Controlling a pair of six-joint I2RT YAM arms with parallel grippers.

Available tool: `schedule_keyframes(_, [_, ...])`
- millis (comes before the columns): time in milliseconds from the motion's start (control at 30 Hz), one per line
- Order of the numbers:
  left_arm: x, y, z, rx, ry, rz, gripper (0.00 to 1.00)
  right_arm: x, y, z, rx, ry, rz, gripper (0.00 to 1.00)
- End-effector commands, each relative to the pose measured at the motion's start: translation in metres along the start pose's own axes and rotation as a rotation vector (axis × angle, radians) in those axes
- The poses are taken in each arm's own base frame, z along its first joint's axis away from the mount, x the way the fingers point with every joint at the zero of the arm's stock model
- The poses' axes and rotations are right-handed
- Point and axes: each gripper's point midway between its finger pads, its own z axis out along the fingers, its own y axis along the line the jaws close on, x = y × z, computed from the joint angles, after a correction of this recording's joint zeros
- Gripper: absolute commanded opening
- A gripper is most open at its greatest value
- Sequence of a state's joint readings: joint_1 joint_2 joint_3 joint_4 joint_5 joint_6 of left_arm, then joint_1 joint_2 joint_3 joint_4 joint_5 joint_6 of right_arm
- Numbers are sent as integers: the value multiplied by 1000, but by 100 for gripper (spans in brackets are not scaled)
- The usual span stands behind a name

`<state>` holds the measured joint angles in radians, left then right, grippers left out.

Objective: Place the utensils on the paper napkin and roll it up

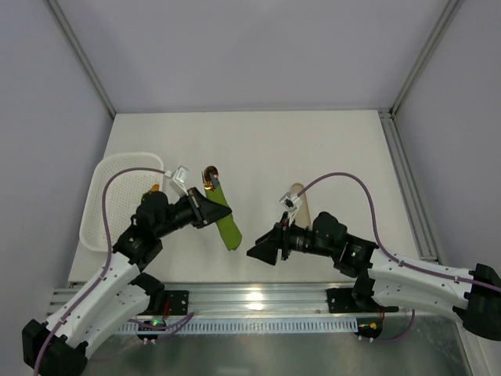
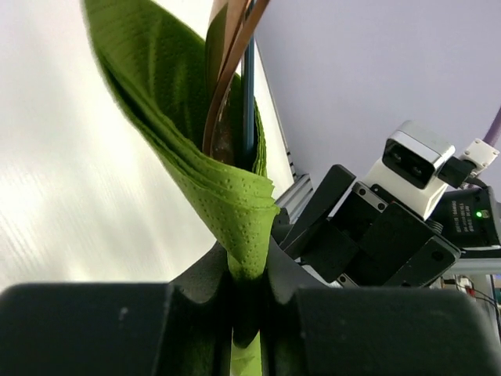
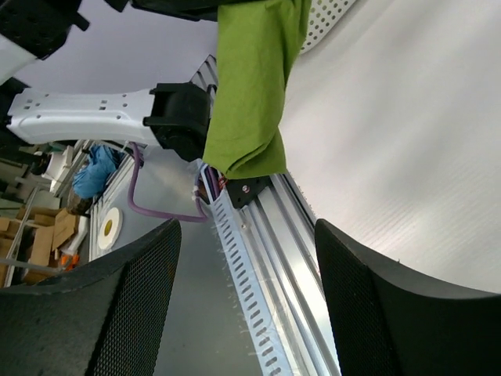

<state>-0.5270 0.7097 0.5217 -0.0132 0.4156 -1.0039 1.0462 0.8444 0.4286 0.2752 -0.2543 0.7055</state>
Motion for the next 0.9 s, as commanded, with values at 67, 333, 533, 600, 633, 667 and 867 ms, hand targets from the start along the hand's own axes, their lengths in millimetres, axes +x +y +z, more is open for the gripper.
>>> schedule_keyframes(67, [-17, -5, -17, -89, 19, 43, 0, -27, 0, 7, 133, 35, -35, 72])
schedule_keyframes(333, [-55, 89, -57, -673, -14, -9, 0, -29, -27, 15, 268, 236, -51, 72])
schedule_keyframes(533, [-99, 140, -107, -1104, -106, -29, 0, -16, -76, -15, 392, 384, -13, 72])
schedule_keyframes(600, [-119, 128, -122, -1162, -104, 66, 0, -20, -85, -24, 391, 371, 63, 71])
schedule_keyframes(633, [-127, 126, -131, -1199, -104, 109, 0, -21, -83, -28, 381, 373, 89, 71])
schedule_keyframes(667, [-140, 113, -133, -1187, -104, 155, 0, -26, -76, -31, 351, 363, 101, 71])
schedule_keyframes(867, [-170, 142, -193, -1354, 74, 143, 0, -40, -55, -45, 354, 381, 80, 71])
